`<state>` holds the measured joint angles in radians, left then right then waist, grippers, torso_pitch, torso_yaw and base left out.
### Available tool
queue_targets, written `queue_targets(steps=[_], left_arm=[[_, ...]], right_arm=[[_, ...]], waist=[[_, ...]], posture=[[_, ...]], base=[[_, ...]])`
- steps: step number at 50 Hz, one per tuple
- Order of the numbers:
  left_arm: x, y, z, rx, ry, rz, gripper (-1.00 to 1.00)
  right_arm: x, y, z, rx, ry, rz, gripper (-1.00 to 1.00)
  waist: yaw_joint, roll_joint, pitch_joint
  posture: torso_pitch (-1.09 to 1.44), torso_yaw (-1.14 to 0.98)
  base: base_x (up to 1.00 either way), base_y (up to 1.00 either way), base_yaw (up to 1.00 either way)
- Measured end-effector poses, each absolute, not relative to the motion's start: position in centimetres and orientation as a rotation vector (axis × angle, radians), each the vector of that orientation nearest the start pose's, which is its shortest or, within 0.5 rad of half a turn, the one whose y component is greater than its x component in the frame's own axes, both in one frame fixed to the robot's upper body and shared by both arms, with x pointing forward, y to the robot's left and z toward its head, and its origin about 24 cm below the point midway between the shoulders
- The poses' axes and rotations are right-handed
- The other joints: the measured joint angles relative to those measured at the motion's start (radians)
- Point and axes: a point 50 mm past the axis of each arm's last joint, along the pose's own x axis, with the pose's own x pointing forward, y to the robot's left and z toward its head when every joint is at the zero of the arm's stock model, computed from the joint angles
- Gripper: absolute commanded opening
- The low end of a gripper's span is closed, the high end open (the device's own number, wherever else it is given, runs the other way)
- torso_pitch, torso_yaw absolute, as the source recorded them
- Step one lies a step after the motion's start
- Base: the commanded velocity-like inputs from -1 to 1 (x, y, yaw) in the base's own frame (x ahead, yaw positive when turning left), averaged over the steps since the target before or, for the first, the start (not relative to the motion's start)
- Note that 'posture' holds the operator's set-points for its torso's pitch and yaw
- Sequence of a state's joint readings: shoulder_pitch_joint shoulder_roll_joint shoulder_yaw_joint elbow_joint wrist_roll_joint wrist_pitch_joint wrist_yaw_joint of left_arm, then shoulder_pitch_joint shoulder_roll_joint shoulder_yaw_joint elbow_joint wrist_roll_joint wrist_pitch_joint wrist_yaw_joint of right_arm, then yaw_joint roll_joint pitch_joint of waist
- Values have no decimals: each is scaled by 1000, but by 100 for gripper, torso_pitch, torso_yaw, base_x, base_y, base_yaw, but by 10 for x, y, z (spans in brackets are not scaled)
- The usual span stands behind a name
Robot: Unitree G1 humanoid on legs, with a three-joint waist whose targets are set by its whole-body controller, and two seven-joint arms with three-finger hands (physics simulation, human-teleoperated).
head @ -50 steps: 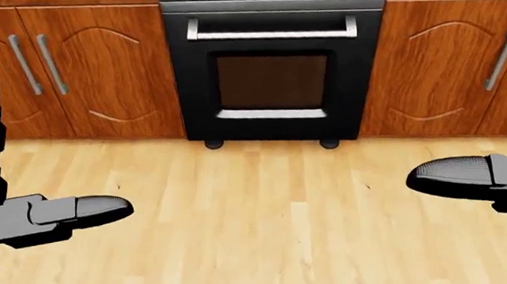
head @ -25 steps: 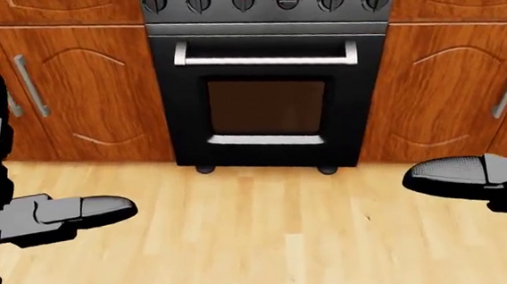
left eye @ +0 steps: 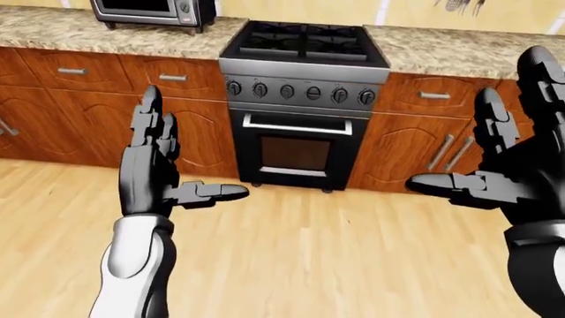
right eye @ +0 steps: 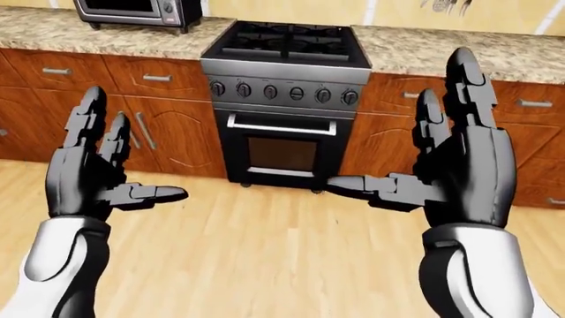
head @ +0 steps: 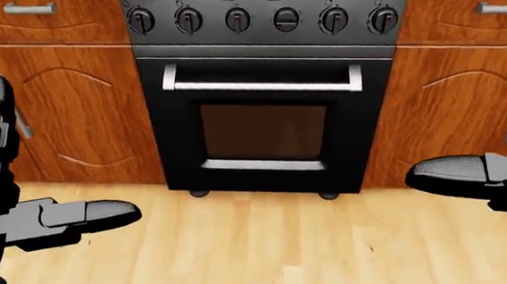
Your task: Navigate to the stove.
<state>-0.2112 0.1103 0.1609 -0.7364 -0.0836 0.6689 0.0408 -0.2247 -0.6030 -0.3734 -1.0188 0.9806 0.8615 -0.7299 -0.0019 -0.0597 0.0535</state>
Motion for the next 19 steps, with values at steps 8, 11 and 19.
queue_targets(steps=[8, 11, 19], left_arm=[[238, 179, 200, 44, -331, 102, 100], [240, 184, 194, 48, -293, 127, 100], [239, 182, 199, 48, -334, 118, 100]], right_arm=[[187, -194, 256, 15, -376, -175, 100], [189, -190, 250, 24, -336, -149, 100], [193, -188, 250, -44, -356, -179, 100]], waist=[[-9, 99, -5], [14, 94, 3], [26, 0, 9]], posture=[[0, 0], [0, 0], [0, 0]], base=[[25, -9, 0], [21, -6, 0], [1, 0, 0]])
